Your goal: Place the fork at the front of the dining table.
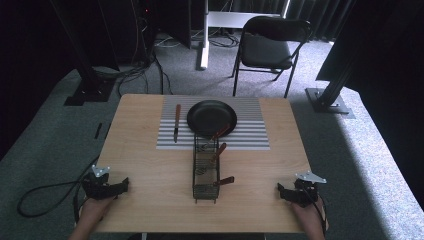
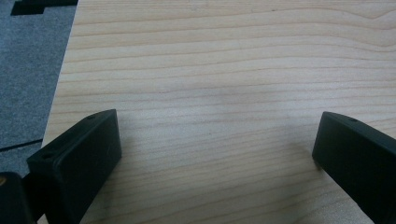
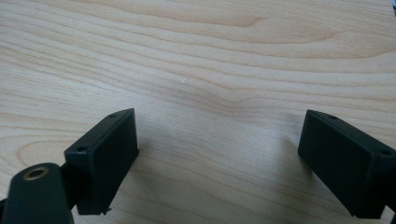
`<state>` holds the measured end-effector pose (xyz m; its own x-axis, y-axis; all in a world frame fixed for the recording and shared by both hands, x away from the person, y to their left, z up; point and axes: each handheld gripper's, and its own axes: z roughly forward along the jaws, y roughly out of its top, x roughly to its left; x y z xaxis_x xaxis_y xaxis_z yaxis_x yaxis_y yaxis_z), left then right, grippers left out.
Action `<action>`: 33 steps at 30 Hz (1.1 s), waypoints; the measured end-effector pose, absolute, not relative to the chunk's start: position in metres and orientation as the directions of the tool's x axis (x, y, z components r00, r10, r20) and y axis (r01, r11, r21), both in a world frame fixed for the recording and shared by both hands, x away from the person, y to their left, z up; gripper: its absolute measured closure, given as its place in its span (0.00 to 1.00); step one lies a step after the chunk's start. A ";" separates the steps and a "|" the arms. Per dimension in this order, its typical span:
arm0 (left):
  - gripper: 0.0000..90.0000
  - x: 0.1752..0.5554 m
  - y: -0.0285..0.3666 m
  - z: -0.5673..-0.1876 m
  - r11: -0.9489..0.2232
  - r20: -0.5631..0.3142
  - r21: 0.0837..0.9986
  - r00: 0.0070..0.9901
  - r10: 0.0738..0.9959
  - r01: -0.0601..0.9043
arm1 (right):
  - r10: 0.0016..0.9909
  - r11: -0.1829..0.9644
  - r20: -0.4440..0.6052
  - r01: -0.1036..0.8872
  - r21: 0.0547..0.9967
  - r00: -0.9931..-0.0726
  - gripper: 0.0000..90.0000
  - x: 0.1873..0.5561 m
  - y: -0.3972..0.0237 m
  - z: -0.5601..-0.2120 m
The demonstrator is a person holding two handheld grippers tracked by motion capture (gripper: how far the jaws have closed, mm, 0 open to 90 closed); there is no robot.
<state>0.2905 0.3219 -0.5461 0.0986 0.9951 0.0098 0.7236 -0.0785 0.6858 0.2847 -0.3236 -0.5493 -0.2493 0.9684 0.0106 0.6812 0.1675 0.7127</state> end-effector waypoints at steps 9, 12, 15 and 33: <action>0.01 0.291 0.322 -0.546 -0.078 0.010 0.686 0.098 0.995 0.723 | 0.970 0.170 0.009 0.710 0.684 -0.241 0.16 0.286 -0.322 -0.545; 0.01 0.291 0.322 -0.546 -0.079 0.010 0.686 0.099 0.995 0.723 | 0.967 0.147 0.052 0.716 0.682 -0.248 0.16 0.286 -0.320 -0.543; 0.01 0.291 0.322 -0.546 -0.078 0.010 0.686 0.098 0.995 0.723 | 0.963 0.157 0.056 0.715 0.681 -0.265 0.16 0.287 -0.316 -0.541; 0.01 0.291 0.322 -0.546 -0.080 0.011 0.686 0.100 0.995 0.723 | 0.895 0.233 0.097 0.642 0.731 -0.435 0.19 0.307 -0.264 -0.504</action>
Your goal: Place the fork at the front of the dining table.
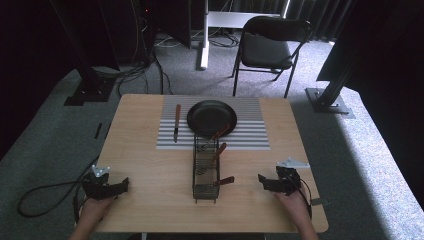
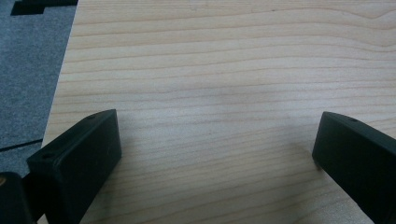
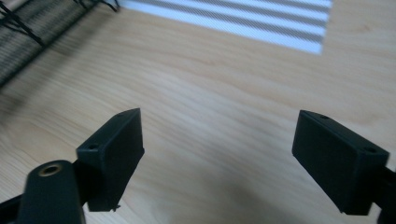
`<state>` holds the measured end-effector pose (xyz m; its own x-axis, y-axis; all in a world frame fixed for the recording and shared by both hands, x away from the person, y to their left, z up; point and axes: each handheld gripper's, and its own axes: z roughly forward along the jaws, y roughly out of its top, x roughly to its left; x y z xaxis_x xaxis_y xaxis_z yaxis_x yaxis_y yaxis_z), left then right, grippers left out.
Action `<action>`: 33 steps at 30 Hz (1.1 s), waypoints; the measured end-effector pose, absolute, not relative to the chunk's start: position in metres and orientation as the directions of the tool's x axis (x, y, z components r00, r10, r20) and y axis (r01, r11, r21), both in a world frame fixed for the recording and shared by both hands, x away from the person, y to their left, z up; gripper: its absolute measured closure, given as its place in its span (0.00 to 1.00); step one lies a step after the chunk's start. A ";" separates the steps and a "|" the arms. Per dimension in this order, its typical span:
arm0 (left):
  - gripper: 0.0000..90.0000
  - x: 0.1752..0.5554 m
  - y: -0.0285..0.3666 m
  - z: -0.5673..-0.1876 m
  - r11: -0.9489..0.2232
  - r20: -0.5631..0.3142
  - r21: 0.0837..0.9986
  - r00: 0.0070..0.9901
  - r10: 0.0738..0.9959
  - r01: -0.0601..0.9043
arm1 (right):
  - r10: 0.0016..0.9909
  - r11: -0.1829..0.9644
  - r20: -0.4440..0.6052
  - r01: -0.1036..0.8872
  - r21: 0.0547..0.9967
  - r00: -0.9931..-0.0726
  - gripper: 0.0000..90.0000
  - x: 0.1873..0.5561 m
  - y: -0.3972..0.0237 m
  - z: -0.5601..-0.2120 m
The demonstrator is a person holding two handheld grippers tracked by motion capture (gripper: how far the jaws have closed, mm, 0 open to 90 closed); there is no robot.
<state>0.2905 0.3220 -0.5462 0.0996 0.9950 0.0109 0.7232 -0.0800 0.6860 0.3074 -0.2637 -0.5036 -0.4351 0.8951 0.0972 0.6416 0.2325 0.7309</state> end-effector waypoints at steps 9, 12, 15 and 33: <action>0.01 0.291 0.322 -0.546 -0.080 0.011 0.686 0.100 0.995 0.723 | 0.857 0.218 0.147 0.606 0.765 -0.494 0.19 0.329 -0.236 -0.483; 0.01 0.291 0.322 -0.546 -0.080 0.011 0.686 0.100 0.995 0.723 | 0.852 0.213 0.150 0.595 0.775 -0.501 0.19 0.333 -0.231 -0.478; 0.01 0.291 0.322 -0.546 -0.080 0.011 0.686 0.100 0.995 0.723 | 0.841 0.224 0.142 0.574 0.787 -0.522 0.19 0.342 -0.220 -0.468; 0.01 0.291 0.322 -0.546 -0.080 0.011 0.686 0.100 0.995 0.723 | 0.788 0.234 0.151 0.517 0.823 -0.597 0.24 0.378 -0.182 -0.431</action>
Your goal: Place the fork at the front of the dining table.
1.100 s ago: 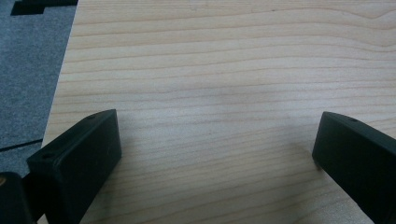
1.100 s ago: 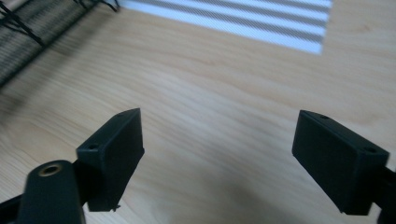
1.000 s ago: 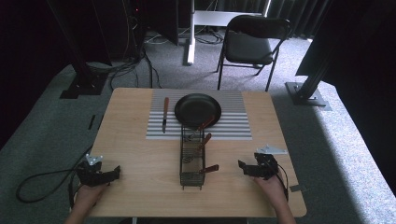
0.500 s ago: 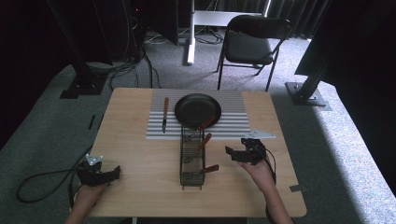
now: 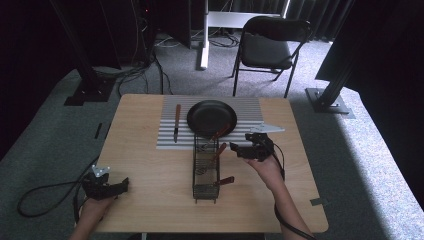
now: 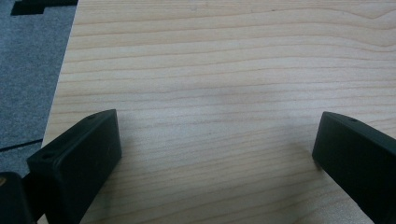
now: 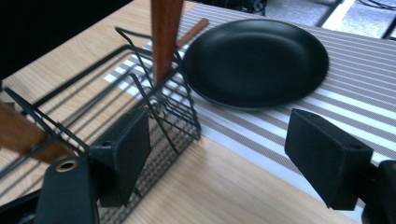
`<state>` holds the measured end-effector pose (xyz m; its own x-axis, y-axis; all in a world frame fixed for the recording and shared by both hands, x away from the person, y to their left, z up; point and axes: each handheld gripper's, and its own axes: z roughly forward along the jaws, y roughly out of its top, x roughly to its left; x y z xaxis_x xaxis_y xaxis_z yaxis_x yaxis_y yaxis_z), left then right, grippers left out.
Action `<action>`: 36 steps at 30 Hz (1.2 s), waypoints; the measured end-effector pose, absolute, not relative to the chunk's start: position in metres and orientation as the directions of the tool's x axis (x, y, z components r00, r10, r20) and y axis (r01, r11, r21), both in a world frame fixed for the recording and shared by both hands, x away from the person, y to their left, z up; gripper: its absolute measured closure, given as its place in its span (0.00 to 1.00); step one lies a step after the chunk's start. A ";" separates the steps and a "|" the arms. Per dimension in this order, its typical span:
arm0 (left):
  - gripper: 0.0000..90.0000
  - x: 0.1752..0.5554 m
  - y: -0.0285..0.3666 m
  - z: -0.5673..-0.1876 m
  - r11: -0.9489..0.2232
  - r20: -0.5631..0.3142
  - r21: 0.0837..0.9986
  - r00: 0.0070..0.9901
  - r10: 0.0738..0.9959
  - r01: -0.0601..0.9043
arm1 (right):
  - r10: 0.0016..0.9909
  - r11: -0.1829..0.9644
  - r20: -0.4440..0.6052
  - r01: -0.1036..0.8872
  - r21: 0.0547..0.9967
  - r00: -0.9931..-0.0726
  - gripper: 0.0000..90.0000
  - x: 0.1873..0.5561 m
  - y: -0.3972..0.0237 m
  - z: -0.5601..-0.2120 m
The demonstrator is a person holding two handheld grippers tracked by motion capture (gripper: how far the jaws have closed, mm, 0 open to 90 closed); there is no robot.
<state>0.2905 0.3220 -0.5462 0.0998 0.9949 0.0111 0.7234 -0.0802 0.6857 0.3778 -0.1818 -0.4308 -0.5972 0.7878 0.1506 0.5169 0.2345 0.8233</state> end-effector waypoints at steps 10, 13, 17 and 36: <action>0.01 0.291 0.322 -0.546 -0.080 0.011 0.686 0.100 0.995 0.723 | 0.752 0.241 0.170 0.504 0.829 -0.638 0.38 0.395 -0.163 -0.420; 0.01 0.291 0.322 -0.546 -0.079 0.011 0.686 0.099 0.995 0.723 | 0.746 0.243 0.168 0.498 0.833 -0.645 0.38 0.396 -0.161 -0.418; 0.01 0.290 0.322 -0.546 -0.081 0.012 0.686 0.100 0.995 0.723 | 0.742 0.226 0.192 0.508 0.831 -0.643 0.45 0.399 -0.157 -0.418; 0.01 0.290 0.322 -0.546 -0.080 0.011 0.686 0.100 0.995 0.723 | 0.732 0.243 0.230 0.561 0.791 -0.641 0.75 0.417 -0.133 -0.430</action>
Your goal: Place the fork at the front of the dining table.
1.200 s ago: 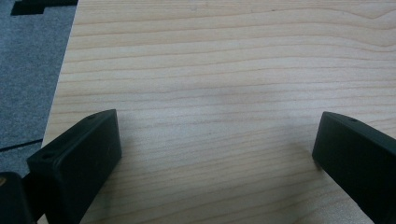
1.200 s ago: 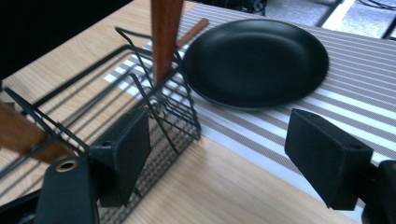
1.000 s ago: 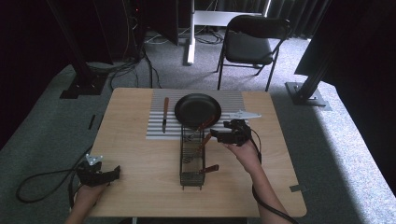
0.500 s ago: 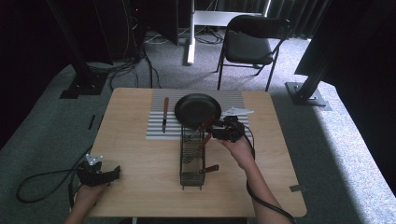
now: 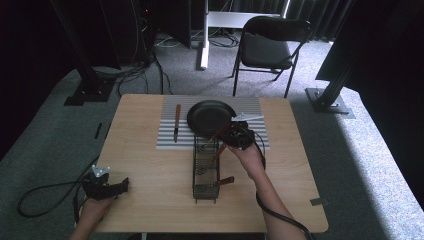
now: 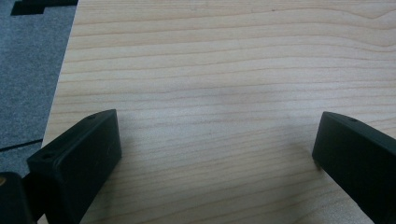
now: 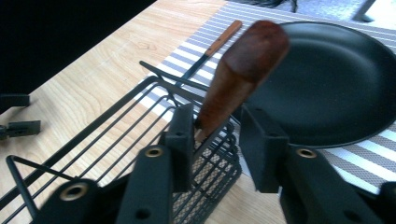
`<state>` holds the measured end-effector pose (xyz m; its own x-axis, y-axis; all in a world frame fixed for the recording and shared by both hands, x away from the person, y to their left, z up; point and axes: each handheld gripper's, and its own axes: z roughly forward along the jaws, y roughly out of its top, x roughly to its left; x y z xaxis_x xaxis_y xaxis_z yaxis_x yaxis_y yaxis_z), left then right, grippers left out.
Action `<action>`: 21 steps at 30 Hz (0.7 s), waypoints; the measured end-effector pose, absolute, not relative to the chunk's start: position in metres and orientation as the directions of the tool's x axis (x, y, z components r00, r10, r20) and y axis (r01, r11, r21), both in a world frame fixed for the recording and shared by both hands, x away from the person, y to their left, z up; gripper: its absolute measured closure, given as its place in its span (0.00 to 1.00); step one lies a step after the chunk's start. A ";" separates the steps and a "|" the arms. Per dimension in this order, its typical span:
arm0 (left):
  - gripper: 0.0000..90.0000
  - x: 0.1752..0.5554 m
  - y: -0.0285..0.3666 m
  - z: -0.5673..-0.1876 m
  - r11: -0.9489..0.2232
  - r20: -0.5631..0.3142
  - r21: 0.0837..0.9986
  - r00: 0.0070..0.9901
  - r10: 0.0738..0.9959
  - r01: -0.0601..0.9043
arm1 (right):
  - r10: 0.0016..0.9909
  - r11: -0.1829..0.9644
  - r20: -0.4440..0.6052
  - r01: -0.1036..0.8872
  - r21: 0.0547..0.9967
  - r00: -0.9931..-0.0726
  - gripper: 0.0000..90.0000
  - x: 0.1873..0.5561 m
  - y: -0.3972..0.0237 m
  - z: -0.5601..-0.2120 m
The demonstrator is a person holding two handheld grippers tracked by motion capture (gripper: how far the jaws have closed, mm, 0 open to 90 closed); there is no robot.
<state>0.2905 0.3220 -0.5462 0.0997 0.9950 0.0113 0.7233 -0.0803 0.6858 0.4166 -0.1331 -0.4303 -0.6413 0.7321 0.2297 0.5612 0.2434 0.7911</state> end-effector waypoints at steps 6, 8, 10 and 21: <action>0.01 0.290 0.322 -0.546 -0.080 0.011 0.686 0.099 0.995 0.723 | 0.723 0.239 0.241 0.562 0.792 -0.647 0.83 0.418 -0.131 -0.430; 0.01 0.290 0.322 -0.546 -0.080 0.011 0.686 0.100 0.995 0.724 | 0.712 0.235 0.254 0.564 0.792 -0.654 0.83 0.419 -0.131 -0.429; 0.01 0.291 0.322 -0.546 -0.080 0.011 0.686 0.099 0.995 0.723 | 0.706 0.231 0.265 0.568 0.790 -0.656 0.84 0.419 -0.131 -0.430; 0.01 0.290 0.322 -0.546 -0.080 0.011 0.686 0.099 0.995 0.723 | 0.686 0.225 0.276 0.558 0.799 -0.673 0.90 0.416 -0.136 -0.424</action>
<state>0.2905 0.3220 -0.5462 0.0993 0.9950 0.0114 0.7230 -0.0800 0.6862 0.4157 -0.1361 -0.4236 -0.6728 0.6865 0.2758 0.5575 0.2254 0.7990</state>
